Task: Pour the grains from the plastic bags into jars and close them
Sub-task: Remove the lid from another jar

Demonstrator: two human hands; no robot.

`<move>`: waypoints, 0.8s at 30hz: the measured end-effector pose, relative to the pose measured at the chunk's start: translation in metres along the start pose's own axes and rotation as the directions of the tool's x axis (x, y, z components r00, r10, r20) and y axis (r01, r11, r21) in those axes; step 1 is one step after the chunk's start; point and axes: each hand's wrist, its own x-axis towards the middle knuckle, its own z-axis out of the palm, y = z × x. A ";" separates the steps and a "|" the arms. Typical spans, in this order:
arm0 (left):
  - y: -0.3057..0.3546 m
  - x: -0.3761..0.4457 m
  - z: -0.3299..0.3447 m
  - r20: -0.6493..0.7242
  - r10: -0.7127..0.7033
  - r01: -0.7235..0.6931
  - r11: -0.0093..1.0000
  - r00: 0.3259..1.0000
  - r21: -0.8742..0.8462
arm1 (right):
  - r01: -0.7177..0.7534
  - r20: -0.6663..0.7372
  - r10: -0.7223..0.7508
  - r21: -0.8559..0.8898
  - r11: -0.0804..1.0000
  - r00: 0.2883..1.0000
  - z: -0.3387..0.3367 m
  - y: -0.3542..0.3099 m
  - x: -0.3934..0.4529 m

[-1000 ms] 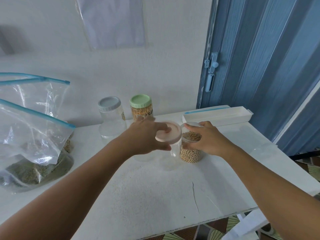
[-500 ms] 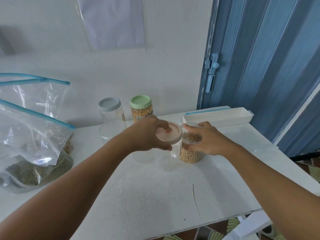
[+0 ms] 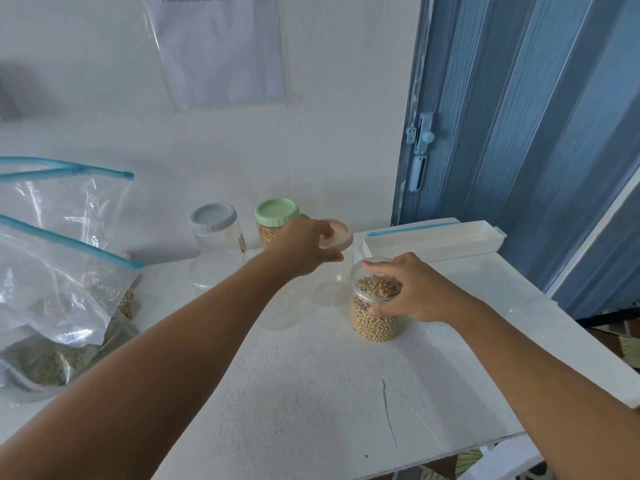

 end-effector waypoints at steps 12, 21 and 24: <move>0.013 0.059 0.004 0.029 0.068 -0.071 0.989 0.997 0.127 | 0.053 0.001 -0.053 0.018 0.998 0.999 0.010 -0.008 0.005; 0.004 0.072 0.010 0.018 0.042 -0.045 0.972 0.999 0.231 | 0.057 -0.008 -0.056 0.010 0.998 0.998 0.016 -0.023 0.025; 0.005 0.071 0.008 0.009 0.032 -0.033 0.956 0.999 0.290 | 0.049 -0.021 -0.048 0.010 0.999 0.999 0.018 -0.027 0.030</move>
